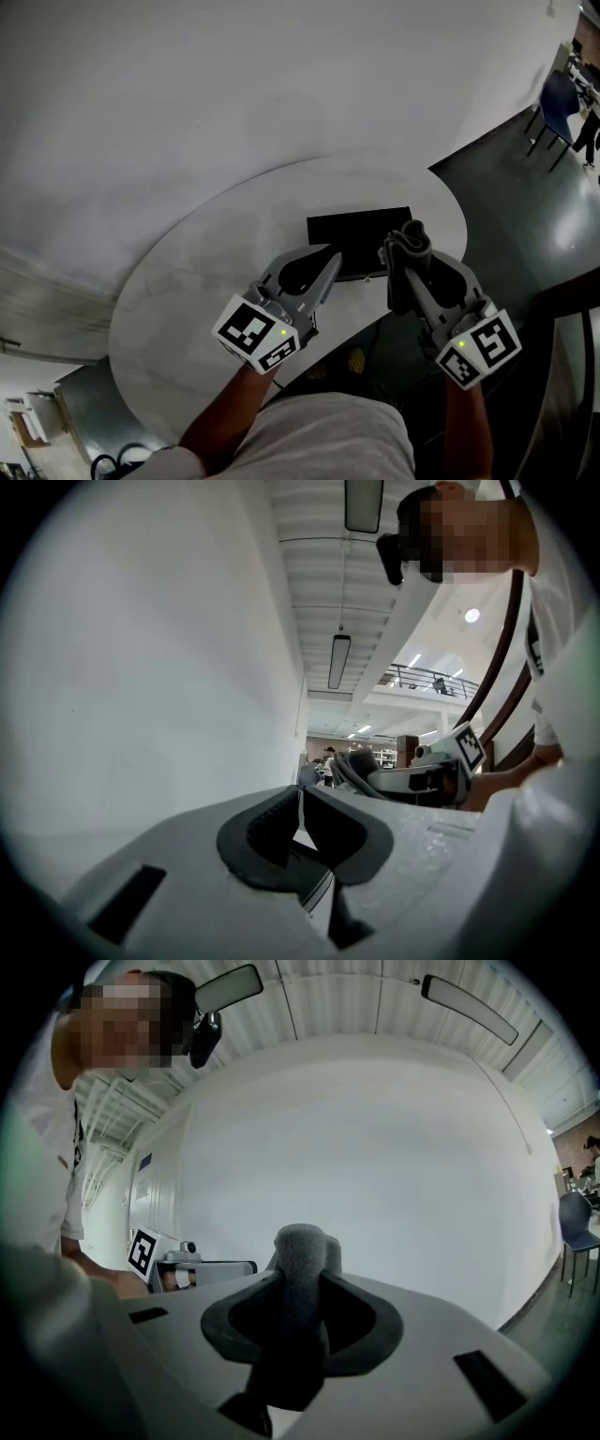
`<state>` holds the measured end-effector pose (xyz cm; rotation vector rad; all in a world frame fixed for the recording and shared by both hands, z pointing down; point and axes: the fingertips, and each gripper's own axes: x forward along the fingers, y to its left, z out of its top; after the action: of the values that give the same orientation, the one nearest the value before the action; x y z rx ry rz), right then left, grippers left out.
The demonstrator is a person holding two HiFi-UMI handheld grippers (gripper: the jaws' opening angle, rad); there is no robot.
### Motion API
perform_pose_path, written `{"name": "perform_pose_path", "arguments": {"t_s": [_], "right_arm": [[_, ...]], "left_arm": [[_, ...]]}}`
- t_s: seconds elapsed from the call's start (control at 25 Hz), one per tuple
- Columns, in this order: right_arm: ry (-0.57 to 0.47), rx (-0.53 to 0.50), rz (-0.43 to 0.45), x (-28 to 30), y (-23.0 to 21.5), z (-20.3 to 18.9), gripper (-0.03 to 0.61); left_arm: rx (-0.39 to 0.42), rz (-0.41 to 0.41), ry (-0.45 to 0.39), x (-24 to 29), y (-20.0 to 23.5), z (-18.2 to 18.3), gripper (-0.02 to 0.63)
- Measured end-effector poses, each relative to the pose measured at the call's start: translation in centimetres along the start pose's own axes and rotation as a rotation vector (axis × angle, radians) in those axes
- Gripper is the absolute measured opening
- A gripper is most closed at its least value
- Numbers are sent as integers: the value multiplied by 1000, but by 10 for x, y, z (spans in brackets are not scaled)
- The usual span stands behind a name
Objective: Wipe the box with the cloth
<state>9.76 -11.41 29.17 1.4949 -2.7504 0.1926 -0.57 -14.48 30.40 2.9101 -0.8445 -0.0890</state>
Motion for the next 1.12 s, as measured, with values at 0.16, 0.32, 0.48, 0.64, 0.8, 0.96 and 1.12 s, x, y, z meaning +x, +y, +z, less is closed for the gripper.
{"name": "perform_pose_path", "arguments": {"t_s": [0.16, 0.32, 0.48, 0.64, 0.8, 0.96, 1.12], "right_arm": [[-52, -28, 12, 4, 18, 6, 100], [-72, -55, 22, 11, 40, 6, 100], [-82, -64, 23, 7, 45, 5, 100], [-83, -70, 27, 3, 48, 5, 100], [-77, -70, 28, 3, 47, 3, 100], [-77, -68, 28, 3, 47, 2, 100], [-77, -68, 24, 3, 46, 1, 100]], "left_arm": [[-4, -2, -35, -9, 3, 3, 18], [-5, -4, -51, -24, 10, 4, 15], [-5, -14, -56, -22, 4, 4, 15], [-2, -23, -66, -22, -3, 7, 15], [0, -29, -69, -19, -4, 9, 15], [2, -33, -66, -19, -5, 8, 15], [3, -34, -67, -18, -4, 7, 15]]}}
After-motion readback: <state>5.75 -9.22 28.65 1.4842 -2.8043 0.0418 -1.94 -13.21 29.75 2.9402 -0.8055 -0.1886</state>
